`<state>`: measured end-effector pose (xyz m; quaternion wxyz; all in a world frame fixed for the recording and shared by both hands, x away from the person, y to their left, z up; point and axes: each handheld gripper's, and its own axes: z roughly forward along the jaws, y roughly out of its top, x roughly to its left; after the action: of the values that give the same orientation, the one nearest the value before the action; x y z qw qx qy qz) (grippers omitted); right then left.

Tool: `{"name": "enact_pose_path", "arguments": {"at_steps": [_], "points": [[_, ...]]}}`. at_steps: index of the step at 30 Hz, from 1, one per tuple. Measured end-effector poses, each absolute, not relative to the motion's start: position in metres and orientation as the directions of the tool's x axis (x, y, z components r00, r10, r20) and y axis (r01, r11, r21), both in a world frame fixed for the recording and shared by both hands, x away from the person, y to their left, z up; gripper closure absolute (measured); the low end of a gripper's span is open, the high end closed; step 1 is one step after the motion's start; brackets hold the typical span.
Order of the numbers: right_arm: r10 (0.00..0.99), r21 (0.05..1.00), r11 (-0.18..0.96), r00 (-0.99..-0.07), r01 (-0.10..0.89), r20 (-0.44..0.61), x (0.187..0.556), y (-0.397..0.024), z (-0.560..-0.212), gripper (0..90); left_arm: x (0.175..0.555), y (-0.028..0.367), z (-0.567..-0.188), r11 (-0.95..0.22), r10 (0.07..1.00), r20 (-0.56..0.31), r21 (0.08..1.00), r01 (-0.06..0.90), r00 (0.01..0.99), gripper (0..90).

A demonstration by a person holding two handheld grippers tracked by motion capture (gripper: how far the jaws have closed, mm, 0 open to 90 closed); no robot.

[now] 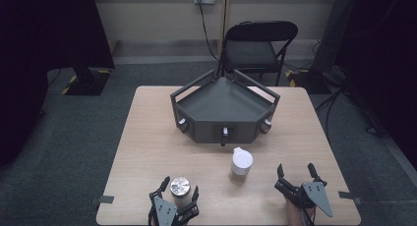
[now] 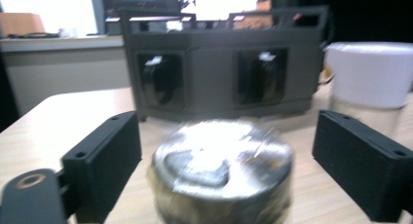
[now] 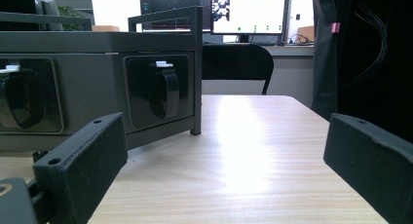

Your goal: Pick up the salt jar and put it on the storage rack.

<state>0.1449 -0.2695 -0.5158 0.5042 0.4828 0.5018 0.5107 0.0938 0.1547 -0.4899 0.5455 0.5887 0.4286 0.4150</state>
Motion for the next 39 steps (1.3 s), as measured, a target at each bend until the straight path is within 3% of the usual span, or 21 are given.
{"name": "enact_pose_path", "arguments": {"at_steps": [6,14,39], "points": [[1.000,0.999,0.012,-0.025,-0.030,-0.013,0.145,-0.269,-0.516,0.5,0.092,0.159,-0.490,0.001,0.956,-0.027,0.996,0.090,0.292,20.7],[1.000,0.999,0.012,-0.025,-0.030,-0.013,0.145,-0.269,-0.516,0.5,0.092,0.162,-0.489,-0.002,0.952,-0.027,0.996,0.094,0.304,33.5],[1.000,0.999,0.012,-0.024,-0.031,-0.013,0.145,-0.269,-0.516,0.4,0.092,0.175,-0.488,0.017,0.942,-0.029,0.999,0.039,0.334,34.9]]}}
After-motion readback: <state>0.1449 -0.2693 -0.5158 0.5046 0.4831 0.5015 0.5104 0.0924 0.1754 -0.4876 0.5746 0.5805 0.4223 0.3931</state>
